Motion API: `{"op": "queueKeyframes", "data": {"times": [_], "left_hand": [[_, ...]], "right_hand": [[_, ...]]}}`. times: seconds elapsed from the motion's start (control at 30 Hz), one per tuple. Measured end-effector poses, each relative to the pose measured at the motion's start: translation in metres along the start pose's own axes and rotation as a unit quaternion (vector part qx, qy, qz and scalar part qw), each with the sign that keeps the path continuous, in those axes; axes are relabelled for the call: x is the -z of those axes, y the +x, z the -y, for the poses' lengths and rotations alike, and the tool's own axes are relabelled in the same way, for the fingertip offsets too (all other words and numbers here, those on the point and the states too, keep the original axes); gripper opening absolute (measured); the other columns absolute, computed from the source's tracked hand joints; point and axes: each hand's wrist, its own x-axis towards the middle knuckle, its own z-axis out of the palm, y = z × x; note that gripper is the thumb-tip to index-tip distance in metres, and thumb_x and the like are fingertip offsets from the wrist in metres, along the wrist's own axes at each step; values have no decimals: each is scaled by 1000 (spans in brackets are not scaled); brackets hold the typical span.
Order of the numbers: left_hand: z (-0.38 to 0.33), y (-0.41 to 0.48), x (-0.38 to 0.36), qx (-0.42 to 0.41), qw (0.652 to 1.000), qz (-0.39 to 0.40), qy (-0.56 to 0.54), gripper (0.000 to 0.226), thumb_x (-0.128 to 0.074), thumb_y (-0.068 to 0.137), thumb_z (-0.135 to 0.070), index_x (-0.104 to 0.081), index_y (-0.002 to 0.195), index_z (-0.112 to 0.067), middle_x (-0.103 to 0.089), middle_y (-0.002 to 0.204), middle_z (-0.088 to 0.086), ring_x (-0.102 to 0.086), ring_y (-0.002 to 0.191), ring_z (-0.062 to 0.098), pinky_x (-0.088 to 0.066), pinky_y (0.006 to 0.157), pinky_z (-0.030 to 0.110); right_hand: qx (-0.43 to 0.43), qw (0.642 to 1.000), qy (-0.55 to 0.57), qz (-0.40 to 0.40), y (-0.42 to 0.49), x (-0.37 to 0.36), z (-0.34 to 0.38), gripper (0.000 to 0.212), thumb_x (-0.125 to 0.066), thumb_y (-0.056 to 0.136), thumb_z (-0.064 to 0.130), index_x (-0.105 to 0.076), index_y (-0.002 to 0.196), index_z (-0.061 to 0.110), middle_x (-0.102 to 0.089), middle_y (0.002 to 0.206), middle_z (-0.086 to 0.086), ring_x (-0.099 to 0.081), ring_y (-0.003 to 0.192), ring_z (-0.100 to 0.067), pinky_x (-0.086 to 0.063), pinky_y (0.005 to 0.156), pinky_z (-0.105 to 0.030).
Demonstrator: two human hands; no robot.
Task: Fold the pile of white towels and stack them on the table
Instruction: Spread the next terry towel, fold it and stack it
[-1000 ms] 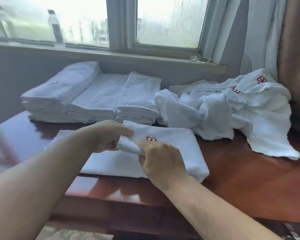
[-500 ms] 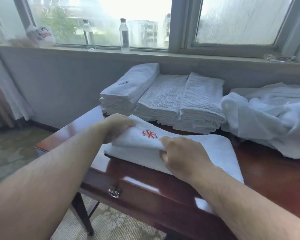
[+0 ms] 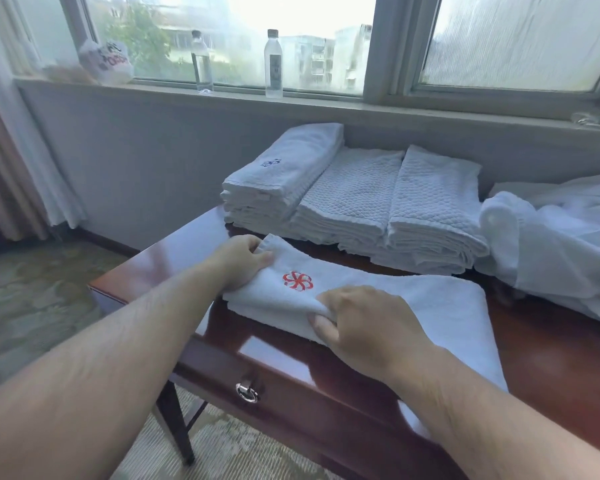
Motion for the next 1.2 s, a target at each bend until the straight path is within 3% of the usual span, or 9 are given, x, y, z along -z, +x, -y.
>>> {"op": "queueKeyframes", "data": {"times": [0.1,0.23,0.33,0.47,0.6,0.7,0.93,1.1,1.2], "left_hand": [[3,3,-1,8,999,7,30,33,-62,95,-41,-61,122,-24,-66,112,-8,-61,101,15,-47,90,33],[-2,-1,0,-5,994,-49,103,60,-63,94,-42,-42,148,-23,-54,138,2,-48,128,25,-40,106,38],[-15,-14,-9,-130,975,-102,149,45,-58,97,-39,-51,141,-34,-50,140,-3,-34,134,22,-33,111,46],[-35,-30,-33,-269,954,8,132,34,-48,101,-44,-57,134,-46,-48,145,-17,-27,140,6,-18,117,32],[-44,-35,-60,-258,937,106,209,50,-32,102,-60,-34,151,-49,-21,165,-13,-6,153,7,-3,121,28],[-44,-39,-70,-247,923,117,271,60,-23,100,-66,-18,157,-48,-7,168,-13,1,155,9,0,123,33],[-46,-43,-72,-231,916,124,304,63,-19,99,-68,-8,158,-48,0,169,-13,4,155,9,1,124,36],[-48,-49,-79,-223,915,117,316,66,-16,98,-70,-4,158,-46,3,169,-11,5,155,11,1,125,38],[-49,-53,-83,-215,916,113,320,67,-15,97,-71,-2,158,-45,3,169,-10,6,155,12,1,125,41]], "right_hand": [[-16,997,56,46,-1,7,-3,62,-20,95,68,-58,78,22,-63,85,7,-55,89,-16,-48,76,-39],[-106,991,85,-4,3,22,-27,41,-37,101,39,-58,74,17,-60,74,4,-57,80,-21,-51,70,-39],[-149,988,-33,21,-3,27,-42,31,-39,102,37,-61,95,18,-62,100,2,-55,101,-25,-47,86,-40],[-205,972,-64,97,-18,13,-59,62,-21,101,58,-47,139,17,-41,147,-5,-27,143,-33,-25,115,-48],[-248,960,16,127,-31,-2,-81,78,-14,98,68,-9,162,24,1,170,-4,5,156,-31,-1,125,-51],[-236,966,47,90,-39,-11,-92,77,-13,96,69,-8,162,29,1,170,2,4,156,-25,1,125,-46],[-239,965,82,67,-42,-12,-102,72,-14,97,65,-11,162,33,1,170,3,6,156,-23,2,125,-45],[-351,922,157,40,-56,-10,-114,78,-26,99,65,-2,162,26,10,170,-2,6,156,-27,-4,124,-46],[-361,897,252,-30,-68,-5,-119,78,-43,101,53,-11,162,18,-1,170,-4,-6,156,-25,-8,124,-38]]}}
